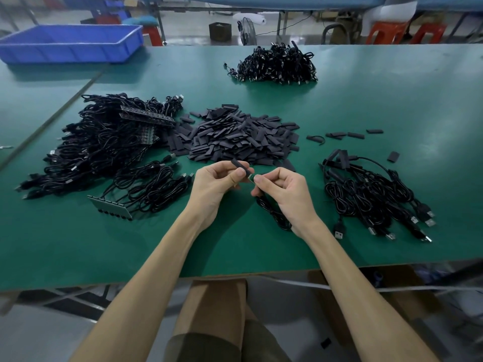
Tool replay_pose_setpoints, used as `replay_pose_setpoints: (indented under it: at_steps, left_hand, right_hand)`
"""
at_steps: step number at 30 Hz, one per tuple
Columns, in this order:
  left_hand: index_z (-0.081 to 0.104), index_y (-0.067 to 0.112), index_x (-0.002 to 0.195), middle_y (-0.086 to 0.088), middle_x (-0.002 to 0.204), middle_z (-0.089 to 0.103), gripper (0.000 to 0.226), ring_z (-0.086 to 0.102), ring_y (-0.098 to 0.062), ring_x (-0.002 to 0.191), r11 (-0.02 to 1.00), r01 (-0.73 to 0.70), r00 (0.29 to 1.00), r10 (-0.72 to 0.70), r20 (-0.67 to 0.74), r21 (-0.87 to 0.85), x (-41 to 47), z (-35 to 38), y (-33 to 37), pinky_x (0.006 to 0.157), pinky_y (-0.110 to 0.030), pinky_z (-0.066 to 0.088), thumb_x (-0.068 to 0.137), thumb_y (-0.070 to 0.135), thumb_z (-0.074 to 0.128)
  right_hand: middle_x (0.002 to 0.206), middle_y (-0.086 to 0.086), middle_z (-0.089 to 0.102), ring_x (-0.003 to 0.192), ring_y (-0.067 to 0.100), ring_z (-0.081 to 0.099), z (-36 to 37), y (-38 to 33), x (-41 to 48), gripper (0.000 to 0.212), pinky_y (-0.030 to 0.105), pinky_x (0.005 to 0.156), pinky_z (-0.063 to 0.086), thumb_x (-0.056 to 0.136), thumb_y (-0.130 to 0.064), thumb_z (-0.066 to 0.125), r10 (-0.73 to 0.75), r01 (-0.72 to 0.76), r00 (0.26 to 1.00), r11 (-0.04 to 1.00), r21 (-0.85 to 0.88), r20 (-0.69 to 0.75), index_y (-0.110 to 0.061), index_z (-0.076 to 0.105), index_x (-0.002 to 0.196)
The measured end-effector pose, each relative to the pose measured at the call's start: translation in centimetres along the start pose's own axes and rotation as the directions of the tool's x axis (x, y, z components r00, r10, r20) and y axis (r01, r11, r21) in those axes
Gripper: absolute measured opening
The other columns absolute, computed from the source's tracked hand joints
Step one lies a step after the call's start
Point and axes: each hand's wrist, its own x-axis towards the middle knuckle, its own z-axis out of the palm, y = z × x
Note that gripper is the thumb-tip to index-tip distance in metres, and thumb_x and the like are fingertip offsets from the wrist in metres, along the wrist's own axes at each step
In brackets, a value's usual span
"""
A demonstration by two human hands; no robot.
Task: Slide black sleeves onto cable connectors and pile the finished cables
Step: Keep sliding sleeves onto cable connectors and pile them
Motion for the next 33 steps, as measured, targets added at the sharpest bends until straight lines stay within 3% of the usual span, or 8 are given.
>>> replay_pose_setpoints:
  at_steps: [9,16,20,28,33]
  left_hand:
    - [0.071,0.009,0.109,-0.013,0.110,0.076,0.026,0.072,-0.020,0.102,1.000,-0.012,1.000,0.012,0.015,0.026,0.05,-0.09,-0.17,0.080,-0.022,0.053,0.086,0.021,0.074]
    - [0.072,0.008,0.099,-0.010,0.106,0.077,0.009,0.072,-0.021,0.100,0.997,-0.029,1.000,0.030,-0.009,0.075,0.23,0.00,-0.46,0.076,-0.025,0.053,0.091,0.010,0.071]
    - [0.071,0.004,0.109,-0.014,0.107,0.076,0.027,0.070,-0.019,0.095,0.999,-0.017,1.000,0.016,0.014,0.051,0.12,0.02,-0.21,0.077,-0.025,0.053,0.086,0.019,0.073]
    - [0.071,0.008,0.110,-0.013,0.111,0.075,0.027,0.070,-0.023,0.097,0.992,-0.070,0.995,0.062,0.077,0.101,0.15,-0.02,-0.47,0.083,-0.028,0.054,0.085,0.017,0.075]
    - [0.072,0.010,0.103,-0.009,0.106,0.076,0.014,0.067,-0.017,0.092,0.976,-0.107,0.991,0.089,0.099,0.191,0.17,0.07,-0.52,0.079,-0.026,0.053,0.089,0.011,0.074]
  right_hand:
    - [0.078,0.011,0.078,0.074,0.017,0.074,0.08,0.09,0.03,0.018,0.024,0.079,0.057,0.094,-0.019,0.077,0.001,-0.001,1.000,1.000,0.019,0.021,-0.003,0.069,0.092]
    - [0.078,0.010,0.078,0.075,0.016,0.073,-0.09,0.03,-0.05,0.016,0.025,0.080,0.058,0.094,-0.019,0.077,-0.019,0.019,1.000,1.000,0.013,-0.003,-0.007,0.069,0.089]
    - [0.078,0.010,0.078,0.073,0.016,0.073,-0.09,-0.09,-0.07,0.016,0.024,0.075,0.057,0.093,-0.019,0.078,0.001,-0.001,1.000,1.000,0.028,-0.003,-0.006,0.069,0.089]
    - [0.081,0.012,0.079,0.073,0.019,0.074,-0.17,-0.18,-0.13,0.019,0.033,0.075,0.059,0.094,-0.022,0.077,0.038,-0.036,0.999,0.998,0.057,-0.034,-0.005,0.069,0.093]
    - [0.081,0.011,0.079,0.076,0.017,0.076,-0.04,-0.17,-0.12,0.017,0.025,0.076,0.058,0.094,-0.018,0.075,0.019,-0.018,1.000,0.998,0.065,-0.010,-0.003,0.069,0.094]
